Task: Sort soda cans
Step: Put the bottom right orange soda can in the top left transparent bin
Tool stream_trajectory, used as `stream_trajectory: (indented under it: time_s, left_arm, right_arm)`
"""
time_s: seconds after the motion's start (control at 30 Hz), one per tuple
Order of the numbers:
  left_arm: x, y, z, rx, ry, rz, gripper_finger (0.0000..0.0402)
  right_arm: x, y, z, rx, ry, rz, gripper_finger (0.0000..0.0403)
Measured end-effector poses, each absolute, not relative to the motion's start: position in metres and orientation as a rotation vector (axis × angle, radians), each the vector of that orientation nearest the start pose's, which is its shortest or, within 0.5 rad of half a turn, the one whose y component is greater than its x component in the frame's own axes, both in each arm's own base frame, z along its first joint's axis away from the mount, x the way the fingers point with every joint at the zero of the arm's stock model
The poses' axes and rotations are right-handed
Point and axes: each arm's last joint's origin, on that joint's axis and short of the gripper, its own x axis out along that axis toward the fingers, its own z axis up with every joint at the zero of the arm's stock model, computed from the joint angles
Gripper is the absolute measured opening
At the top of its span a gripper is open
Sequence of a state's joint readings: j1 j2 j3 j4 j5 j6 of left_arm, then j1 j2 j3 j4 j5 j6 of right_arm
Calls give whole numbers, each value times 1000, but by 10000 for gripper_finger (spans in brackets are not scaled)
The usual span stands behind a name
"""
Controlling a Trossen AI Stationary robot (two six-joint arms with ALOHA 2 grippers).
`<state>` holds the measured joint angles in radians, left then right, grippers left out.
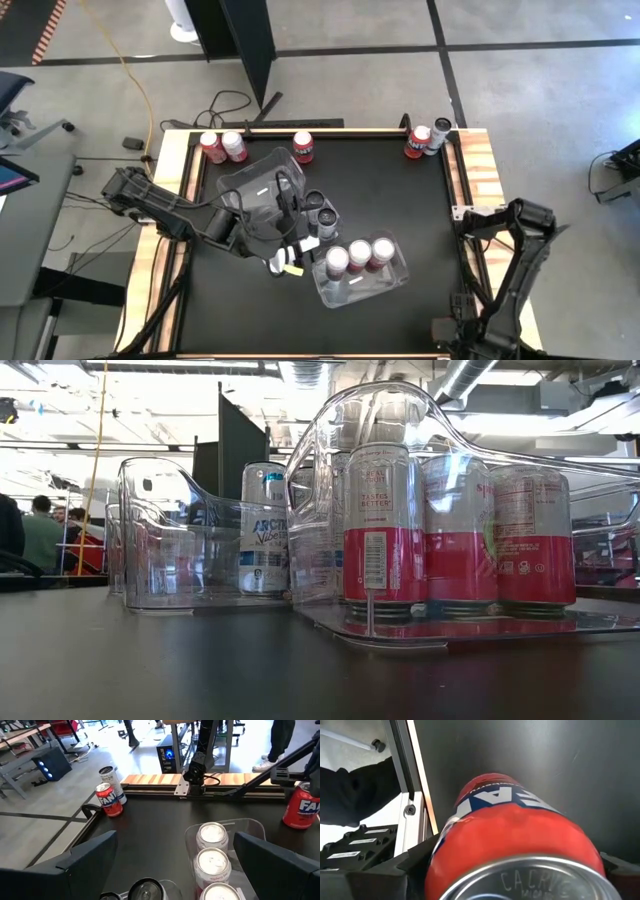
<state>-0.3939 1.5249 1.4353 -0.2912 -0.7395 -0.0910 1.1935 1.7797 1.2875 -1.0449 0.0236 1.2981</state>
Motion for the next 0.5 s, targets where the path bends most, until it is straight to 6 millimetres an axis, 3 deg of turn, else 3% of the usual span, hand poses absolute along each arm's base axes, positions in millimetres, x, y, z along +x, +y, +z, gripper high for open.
stream_trajectory:
  time_s: [0.5]
  left_arm:
    - [321,-112,370,141,325,353,391]
  right_arm:
    - [149,289,201,60,1485,-40,320]
